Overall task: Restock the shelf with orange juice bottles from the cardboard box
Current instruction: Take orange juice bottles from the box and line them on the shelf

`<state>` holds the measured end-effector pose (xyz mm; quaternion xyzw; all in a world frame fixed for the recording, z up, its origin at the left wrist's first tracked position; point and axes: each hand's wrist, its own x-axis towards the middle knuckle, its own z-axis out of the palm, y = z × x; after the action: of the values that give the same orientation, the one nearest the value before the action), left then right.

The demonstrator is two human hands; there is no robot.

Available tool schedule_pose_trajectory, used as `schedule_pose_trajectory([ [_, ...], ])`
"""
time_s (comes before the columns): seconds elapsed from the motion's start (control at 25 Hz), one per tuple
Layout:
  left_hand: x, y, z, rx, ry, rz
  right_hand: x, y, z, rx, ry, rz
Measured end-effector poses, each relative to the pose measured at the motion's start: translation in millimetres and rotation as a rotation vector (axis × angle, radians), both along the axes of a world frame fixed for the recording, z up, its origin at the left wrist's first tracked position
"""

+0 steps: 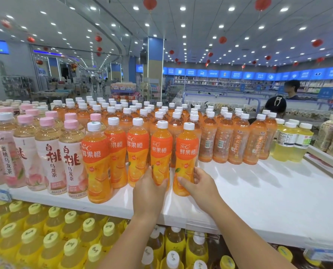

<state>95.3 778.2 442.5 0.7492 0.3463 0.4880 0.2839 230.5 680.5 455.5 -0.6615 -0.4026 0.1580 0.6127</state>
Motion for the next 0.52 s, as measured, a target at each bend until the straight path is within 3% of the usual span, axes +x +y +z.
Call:
schedule_pose_trajectory([
  [0.52,3.8,6.1,-4.7,-0.03,-0.028,-0.009,-4.5,9.2,-4.7,0.006,0.016,-0.025],
])
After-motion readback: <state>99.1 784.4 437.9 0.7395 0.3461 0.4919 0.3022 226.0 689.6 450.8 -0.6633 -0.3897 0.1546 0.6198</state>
